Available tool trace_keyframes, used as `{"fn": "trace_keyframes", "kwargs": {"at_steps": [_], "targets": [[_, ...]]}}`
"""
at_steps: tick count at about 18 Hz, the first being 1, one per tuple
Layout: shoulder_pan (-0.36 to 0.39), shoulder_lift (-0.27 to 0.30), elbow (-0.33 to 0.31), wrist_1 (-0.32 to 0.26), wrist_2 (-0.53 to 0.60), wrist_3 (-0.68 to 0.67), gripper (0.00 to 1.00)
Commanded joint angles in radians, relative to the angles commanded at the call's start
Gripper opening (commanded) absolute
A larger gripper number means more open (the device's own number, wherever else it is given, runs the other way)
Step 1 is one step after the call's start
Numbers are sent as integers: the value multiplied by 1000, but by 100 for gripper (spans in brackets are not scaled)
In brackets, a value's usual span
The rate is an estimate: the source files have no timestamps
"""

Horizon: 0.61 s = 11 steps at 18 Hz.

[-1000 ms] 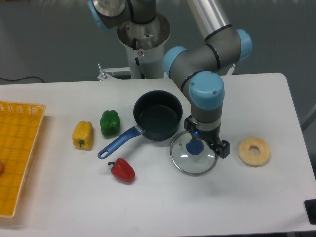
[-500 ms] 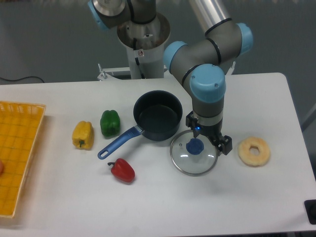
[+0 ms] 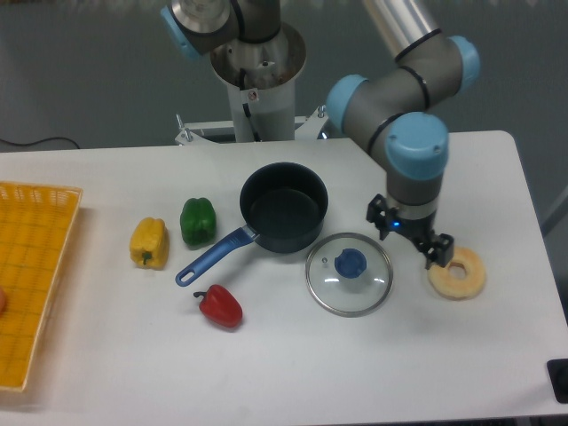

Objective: Pick up the donuts
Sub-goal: 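Move the gripper from above the glass lid over the tan donut, then lower the open gripper around the donut ring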

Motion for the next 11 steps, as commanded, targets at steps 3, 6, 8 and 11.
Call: {"fn": "trace_keyframes", "kwargs": {"at_steps": [3, 6, 8, 11], "targets": [[6, -40, 12, 38, 6, 0, 100], [21, -52, 22, 40, 6, -2, 100], [46, -63, 29, 38, 6, -2, 100], [78, -98, 43, 45, 3, -2, 100]]}}
